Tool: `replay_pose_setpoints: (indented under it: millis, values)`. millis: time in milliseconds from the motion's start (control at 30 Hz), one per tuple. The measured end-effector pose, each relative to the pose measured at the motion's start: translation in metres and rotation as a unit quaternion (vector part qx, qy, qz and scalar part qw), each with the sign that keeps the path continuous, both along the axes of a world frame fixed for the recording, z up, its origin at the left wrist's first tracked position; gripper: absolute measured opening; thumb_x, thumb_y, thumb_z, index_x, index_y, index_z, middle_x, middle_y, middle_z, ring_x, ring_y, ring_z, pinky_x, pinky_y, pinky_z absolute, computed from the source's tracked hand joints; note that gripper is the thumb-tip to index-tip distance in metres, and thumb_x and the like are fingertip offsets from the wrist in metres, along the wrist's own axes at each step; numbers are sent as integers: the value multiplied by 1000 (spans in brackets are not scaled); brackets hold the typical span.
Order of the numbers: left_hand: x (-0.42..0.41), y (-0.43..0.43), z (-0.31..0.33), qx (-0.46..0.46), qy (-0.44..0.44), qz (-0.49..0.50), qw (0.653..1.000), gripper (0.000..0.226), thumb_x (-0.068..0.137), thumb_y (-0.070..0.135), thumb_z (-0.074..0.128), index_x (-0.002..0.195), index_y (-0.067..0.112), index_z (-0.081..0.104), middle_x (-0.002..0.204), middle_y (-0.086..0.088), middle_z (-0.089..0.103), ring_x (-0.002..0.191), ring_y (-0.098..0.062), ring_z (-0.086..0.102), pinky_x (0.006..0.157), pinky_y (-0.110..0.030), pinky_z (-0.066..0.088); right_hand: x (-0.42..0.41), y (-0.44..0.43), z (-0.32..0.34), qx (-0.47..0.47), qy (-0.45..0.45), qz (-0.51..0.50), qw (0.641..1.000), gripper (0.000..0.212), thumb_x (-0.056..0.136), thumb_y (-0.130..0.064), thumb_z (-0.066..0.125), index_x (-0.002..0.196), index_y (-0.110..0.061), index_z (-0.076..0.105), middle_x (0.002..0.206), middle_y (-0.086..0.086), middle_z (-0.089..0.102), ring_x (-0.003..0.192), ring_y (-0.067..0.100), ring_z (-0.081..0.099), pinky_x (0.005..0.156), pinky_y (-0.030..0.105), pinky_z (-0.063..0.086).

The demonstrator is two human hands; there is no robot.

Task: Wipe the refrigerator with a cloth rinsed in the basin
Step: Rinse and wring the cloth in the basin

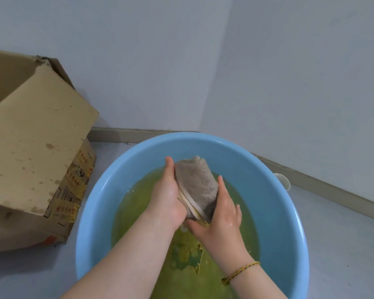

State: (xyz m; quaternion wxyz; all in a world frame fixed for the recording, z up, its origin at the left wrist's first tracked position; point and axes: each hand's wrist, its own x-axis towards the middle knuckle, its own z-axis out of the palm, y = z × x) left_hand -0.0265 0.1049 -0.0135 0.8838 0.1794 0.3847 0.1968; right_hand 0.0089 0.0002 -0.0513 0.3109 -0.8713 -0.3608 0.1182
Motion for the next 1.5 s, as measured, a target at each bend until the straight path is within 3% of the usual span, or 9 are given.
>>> replay_pose_setpoints:
  millis: [233, 433, 533, 733, 867, 1133, 1200, 1333, 1500]
  values:
    - [-19, 5, -4, -16, -98, -125, 987, 31, 78, 27, 53, 52, 11, 51, 57, -4, 54, 55, -15, 55, 65, -30, 43, 32, 2, -5, 102, -283, 60, 952, 42, 62, -43, 58, 99, -25, 50, 69, -2, 63, 63, 21, 60, 63, 23, 33]
    - [-36, -11, -19, 29, -83, -432, 898, 68, 41, 26, 90, 101, 13, 59, 88, -8, 69, 77, -25, 69, 52, -33, 57, 62, 1, 12, 136, -501, 255, 815, 10, 76, -12, 52, 81, -16, 44, 72, 3, 42, 67, 20, 34, 62, 28, 32]
    - [-34, -21, -13, 134, -20, -453, 881, 22, 72, 11, 69, 88, 11, 53, 69, -2, 66, 55, -10, 62, 48, -20, 50, 65, 3, 20, 68, -528, 337, 777, 7, 75, -11, 47, 78, -17, 44, 73, 1, 38, 57, 19, 40, 50, 27, 32]
    - [-16, -43, -17, 511, 293, -448, 673, 34, 73, 16, 64, 102, 17, 47, 85, 0, 56, 77, -19, 58, 71, -29, 51, 59, 0, 23, -161, -420, 355, 820, 29, 42, -22, 78, 68, -22, 65, 60, -2, 55, 41, 17, 52, 37, 17, 14]
    - [-13, -47, -28, 626, 364, -411, 554, 34, 80, 18, 59, 112, 15, 46, 108, -3, 61, 93, -23, 58, 71, -29, 42, 49, 10, 31, -383, -169, 303, 856, 8, 80, -18, 54, 86, -15, 58, 95, 8, 68, 82, 25, 61, 57, 24, 38]
    - [-13, -45, -31, 719, 338, -332, 508, 43, 83, 34, 58, 122, 24, 42, 124, 2, 50, 109, -17, 48, 76, -26, 36, 62, 1, 31, -375, 60, 165, 910, 18, 75, -15, 59, 62, -15, 47, 62, -1, 51, 64, 17, 51, 53, 21, 40]
    - [-17, -41, -31, 682, 368, -305, 554, 71, 81, 37, 61, 139, 27, 21, 145, 0, 24, 129, -20, 30, 100, -31, 31, 55, -5, 29, -360, 9, 90, 929, 19, 80, -22, 56, 70, -16, 40, 72, -2, 56, 72, 20, 57, 56, 23, 39]
    - [-14, -55, -12, 213, 199, -205, 934, 107, 68, 34, 77, 145, 25, 3, 149, -1, 26, 131, -22, 34, 105, -47, 29, 35, -14, 21, -190, -348, 21, 918, 20, 64, -11, 55, 65, -20, 37, 60, -1, 59, 61, 24, 58, 42, 24, 21]
    - [-11, -29, -23, -74, 93, -34, 992, 23, 79, 27, 66, 87, 7, 58, 83, -9, 62, 67, -19, 60, 49, -26, 52, 7, -5, 1, 45, -429, 111, 895, 14, 68, -3, 38, 73, -13, 46, 57, 1, 52, 66, 22, 56, 87, 40, 45]
